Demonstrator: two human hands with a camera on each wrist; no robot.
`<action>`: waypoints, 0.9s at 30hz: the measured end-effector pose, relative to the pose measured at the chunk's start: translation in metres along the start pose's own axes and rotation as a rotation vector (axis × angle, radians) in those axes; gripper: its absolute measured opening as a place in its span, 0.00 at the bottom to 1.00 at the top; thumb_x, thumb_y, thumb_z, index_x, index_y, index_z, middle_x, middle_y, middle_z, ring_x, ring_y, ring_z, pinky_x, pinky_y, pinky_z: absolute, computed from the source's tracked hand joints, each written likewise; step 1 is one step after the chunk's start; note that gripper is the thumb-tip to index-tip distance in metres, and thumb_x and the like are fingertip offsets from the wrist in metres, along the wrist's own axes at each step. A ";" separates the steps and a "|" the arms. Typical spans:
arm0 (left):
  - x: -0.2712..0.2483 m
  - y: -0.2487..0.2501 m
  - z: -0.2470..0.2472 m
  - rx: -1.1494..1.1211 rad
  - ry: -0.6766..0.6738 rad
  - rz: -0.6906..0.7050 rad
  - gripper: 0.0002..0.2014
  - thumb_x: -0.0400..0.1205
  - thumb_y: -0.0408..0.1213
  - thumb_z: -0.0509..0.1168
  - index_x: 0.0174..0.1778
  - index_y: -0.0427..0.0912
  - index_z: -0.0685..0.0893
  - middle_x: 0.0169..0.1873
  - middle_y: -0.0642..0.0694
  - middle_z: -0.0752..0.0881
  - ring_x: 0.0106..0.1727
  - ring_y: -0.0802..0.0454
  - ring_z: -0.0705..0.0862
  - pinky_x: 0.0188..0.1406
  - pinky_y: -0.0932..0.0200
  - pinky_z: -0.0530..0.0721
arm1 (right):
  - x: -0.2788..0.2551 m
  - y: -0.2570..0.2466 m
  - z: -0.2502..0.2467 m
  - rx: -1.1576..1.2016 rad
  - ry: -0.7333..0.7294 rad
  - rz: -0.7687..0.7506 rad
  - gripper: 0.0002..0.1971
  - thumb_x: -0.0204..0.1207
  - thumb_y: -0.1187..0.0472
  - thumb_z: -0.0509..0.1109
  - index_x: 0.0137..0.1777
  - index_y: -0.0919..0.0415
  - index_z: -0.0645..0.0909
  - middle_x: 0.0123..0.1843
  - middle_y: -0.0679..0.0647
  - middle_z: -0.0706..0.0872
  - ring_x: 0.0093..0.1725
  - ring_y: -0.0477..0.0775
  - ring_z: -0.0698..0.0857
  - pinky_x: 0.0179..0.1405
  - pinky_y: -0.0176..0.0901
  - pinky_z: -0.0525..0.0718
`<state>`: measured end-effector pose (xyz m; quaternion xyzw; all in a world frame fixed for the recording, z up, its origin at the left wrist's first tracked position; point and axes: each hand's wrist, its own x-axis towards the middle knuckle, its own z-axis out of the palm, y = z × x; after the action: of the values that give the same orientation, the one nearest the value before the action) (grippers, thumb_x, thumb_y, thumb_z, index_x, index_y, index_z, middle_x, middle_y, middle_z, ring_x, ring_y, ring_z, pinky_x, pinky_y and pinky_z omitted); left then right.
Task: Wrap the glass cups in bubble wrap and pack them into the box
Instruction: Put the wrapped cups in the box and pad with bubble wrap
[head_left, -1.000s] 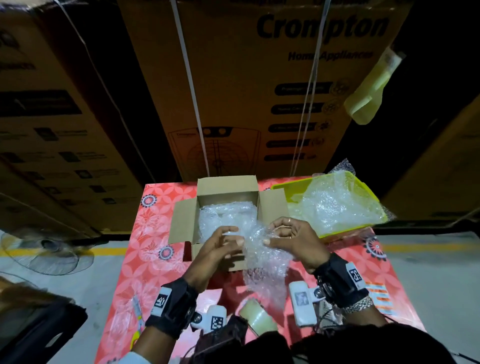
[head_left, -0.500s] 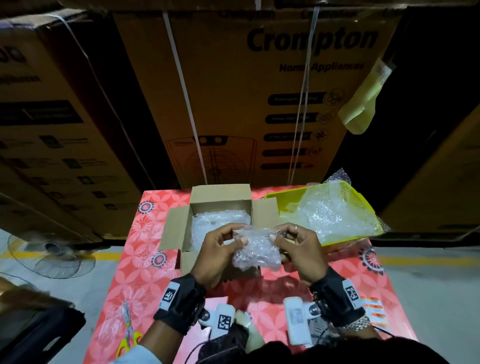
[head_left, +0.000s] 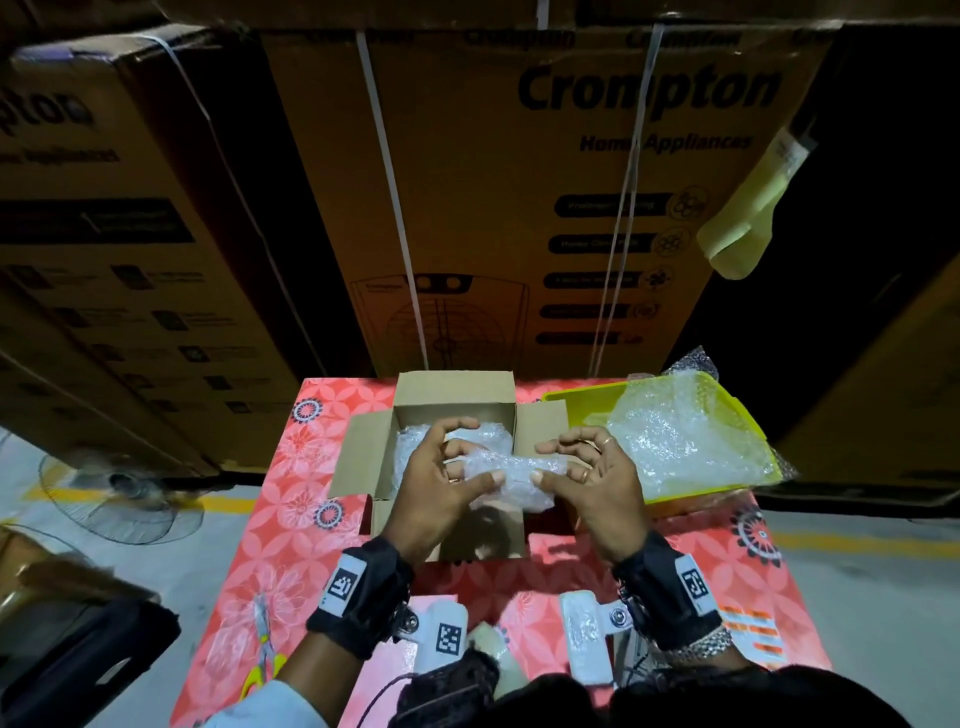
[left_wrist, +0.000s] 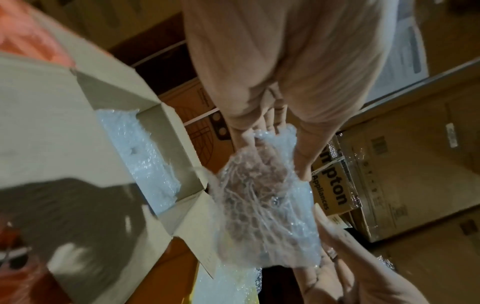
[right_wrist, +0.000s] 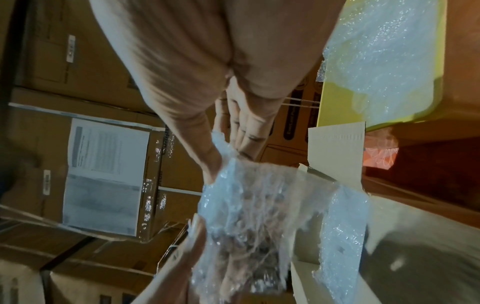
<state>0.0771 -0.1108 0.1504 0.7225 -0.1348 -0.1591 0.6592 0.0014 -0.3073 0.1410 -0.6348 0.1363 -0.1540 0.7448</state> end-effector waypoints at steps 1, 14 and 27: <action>0.000 0.000 -0.002 0.007 0.015 -0.006 0.25 0.74 0.29 0.82 0.66 0.48 0.84 0.54 0.41 0.87 0.53 0.45 0.88 0.54 0.52 0.90 | 0.000 -0.001 0.000 0.010 -0.009 0.020 0.22 0.67 0.77 0.83 0.59 0.64 0.82 0.52 0.57 0.93 0.52 0.54 0.91 0.52 0.42 0.89; 0.000 0.005 -0.012 -0.319 0.012 -0.163 0.12 0.85 0.16 0.59 0.49 0.31 0.87 0.43 0.44 0.90 0.42 0.40 0.87 0.39 0.51 0.85 | 0.002 0.007 0.020 -0.047 -0.007 -0.042 0.15 0.73 0.80 0.74 0.43 0.58 0.93 0.51 0.58 0.93 0.57 0.63 0.91 0.61 0.61 0.88; 0.004 -0.009 -0.019 -0.287 0.067 -0.188 0.19 0.73 0.22 0.80 0.60 0.34 0.89 0.47 0.46 0.93 0.45 0.55 0.92 0.41 0.64 0.89 | 0.001 0.006 0.016 0.025 -0.036 0.077 0.18 0.64 0.75 0.84 0.54 0.68 0.86 0.56 0.61 0.93 0.55 0.61 0.92 0.58 0.56 0.90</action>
<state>0.0889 -0.0941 0.1425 0.6354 -0.0206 -0.2133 0.7419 0.0088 -0.2924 0.1371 -0.6223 0.1451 -0.1156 0.7605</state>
